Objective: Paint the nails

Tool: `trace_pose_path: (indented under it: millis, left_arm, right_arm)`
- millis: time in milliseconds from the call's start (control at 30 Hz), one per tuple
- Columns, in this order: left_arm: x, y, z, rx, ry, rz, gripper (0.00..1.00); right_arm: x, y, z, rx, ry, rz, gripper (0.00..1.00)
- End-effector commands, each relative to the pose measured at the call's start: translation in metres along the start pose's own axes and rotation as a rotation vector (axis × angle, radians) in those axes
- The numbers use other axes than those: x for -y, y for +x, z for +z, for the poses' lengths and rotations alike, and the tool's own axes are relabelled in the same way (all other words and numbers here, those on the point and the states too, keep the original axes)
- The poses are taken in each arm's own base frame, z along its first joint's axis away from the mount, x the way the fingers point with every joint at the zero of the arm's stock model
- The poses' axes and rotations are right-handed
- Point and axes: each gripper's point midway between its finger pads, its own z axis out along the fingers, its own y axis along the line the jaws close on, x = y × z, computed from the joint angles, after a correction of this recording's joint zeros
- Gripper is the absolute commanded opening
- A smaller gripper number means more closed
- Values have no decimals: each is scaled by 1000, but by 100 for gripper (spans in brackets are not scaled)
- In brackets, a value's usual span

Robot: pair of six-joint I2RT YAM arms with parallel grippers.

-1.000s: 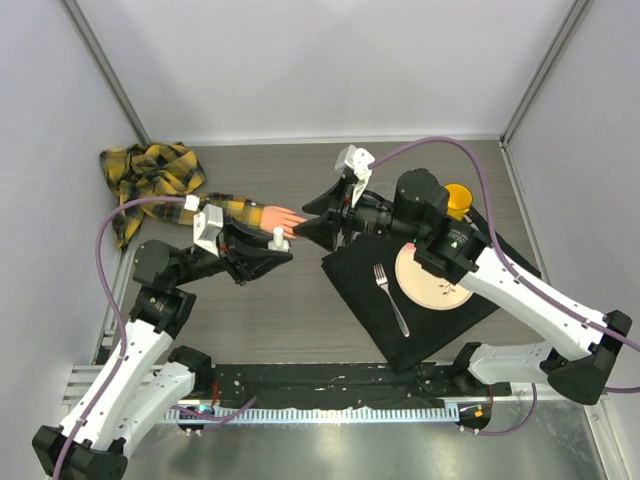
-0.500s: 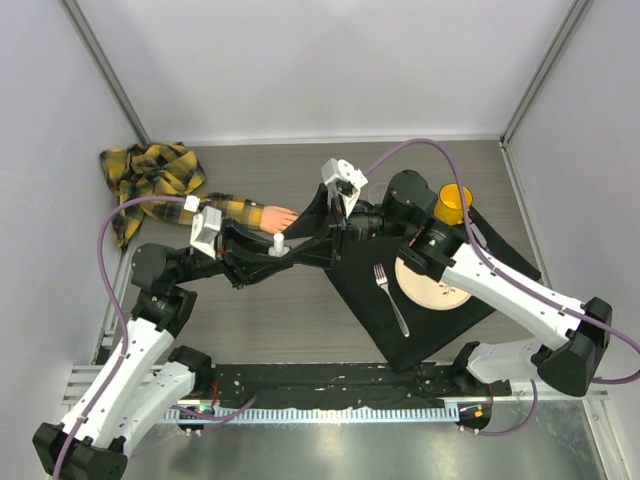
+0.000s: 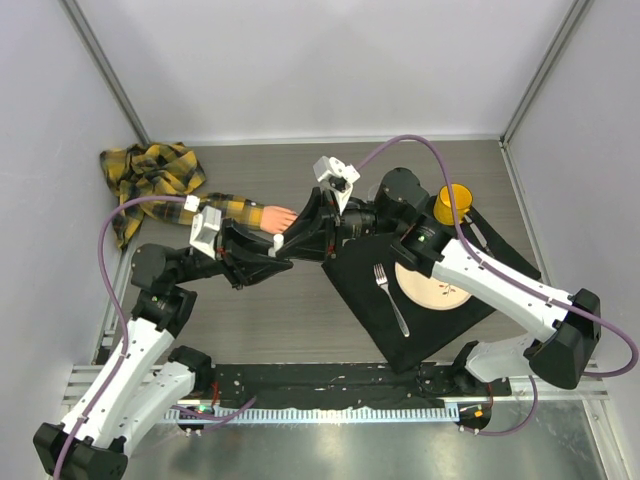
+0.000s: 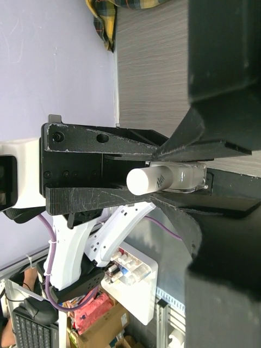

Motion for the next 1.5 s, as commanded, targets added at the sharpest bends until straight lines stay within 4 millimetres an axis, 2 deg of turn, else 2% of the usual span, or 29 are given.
trace_pose_path:
  millis: [0, 133, 267, 367, 400, 433, 500, 567, 633, 667, 733, 767, 800, 833, 867, 900, 933, 967, 1000, 1033, 1067, 1100, 1133, 1167, 1267, 1300, 1333, 1400, 1467]
  left_arm:
    - [9, -12, 1, 30, 32, 65, 0]
    - [8, -12, 1, 30, 31, 62, 0]
    - [8, -12, 1, 31, 30, 62, 0]
    - [7, -12, 1, 31, 27, 61, 0]
    - [7, -12, 1, 32, 27, 62, 0]
    - [7, -12, 1, 30, 28, 61, 0]
    - [5, -13, 1, 38, 13, 63, 0]
    - [2, -12, 0, 33, -14, 54, 0]
    - [-10, -15, -1, 41, -87, 101, 0]
    - [-16, -12, -3, 20, -127, 86, 0]
    - [-33, -17, -8, 40, -236, 134, 0]
    - [-39, -16, -12, 37, -285, 132, 0]
    - [-44, -17, -15, 39, -320, 141, 0]
    - [-54, -21, -20, 51, -388, 167, 0]
    - [-55, -21, -23, 52, -413, 171, 0]
    - [-57, -22, -25, 54, -428, 180, 0]
    - [-59, -22, -27, 56, -443, 187, 0]
    - [-58, -22, -27, 55, -442, 188, 0]
    - [-58, -23, -27, 57, -443, 191, 0]
    - [-57, -22, -27, 58, -438, 190, 0]
    - [-56, -22, -26, 59, -428, 186, 0]
    - [-56, -22, -26, 60, -424, 186, 0]
    - [-55, -21, -25, 59, -420, 183, 0]
    - [-53, -21, -24, 59, -405, 183, 0]
    - [-50, -19, -22, 54, -386, 178, 0]
    - [-46, -19, -21, 48, -362, 178, 0]
    - [-46, -17, -20, 43, -356, 171, 0]
    - [-41, -17, -19, 40, -324, 170, 0]
    - [-38, -16, -18, 39, -310, 170, 0]
  right_arm:
    - [-10, -31, 0, 66, -26, -71, 38]
    - [-11, -35, -1, 75, -21, -73, 39]
    - [-12, -35, -1, 70, -24, -67, 31]
    - [-10, -30, 0, 60, -29, -59, 19]
    - [-10, -30, 1, 58, -31, -56, 9]
    - [-9, -27, 1, 53, -34, -52, 4]
    - [-8, -23, 3, 41, -45, -46, 0]
    - [-3, -18, 4, 32, -29, -35, 0]
    - [2, -9, 4, 10, 1, -12, 0]
    - [14, -9, 5, 21, 76, -23, 0]
    - [24, 0, 3, 0, 190, -23, 0]
    - [10, 7, 17, -19, 207, -73, 0]
    - [42, 13, 8, -39, 481, -91, 0]
    - [40, 9, 12, -33, 589, -122, 0]
    - [19, 19, 33, -43, 660, -139, 0]
    - [45, 19, -3, -34, 1041, -156, 0]
    - [41, 7, -5, 1, 1145, -152, 0]
    - [43, 20, -4, -20, 1257, -168, 0]
    - [26, 26, 5, -36, 1278, -192, 1]
    - [24, 16, 3, -11, 1347, -198, 0]
    - [21, 18, 10, -21, 1350, -207, 1]
    - [20, 32, 21, -73, 1350, -238, 0]
    - [18, 24, 26, -61, 1349, -231, 0]
    - [17, 26, 31, -73, 1334, -236, 0]
    - [12, 28, 42, -88, 1257, -225, 13]
    - [11, 27, 44, -93, 1234, -226, 21]
    - [8, 22, 41, -89, 1208, -224, 26]
    - [0, 19, 45, -96, 1113, -220, 30]
    - [-10, 12, 41, -96, 1018, -220, 38]
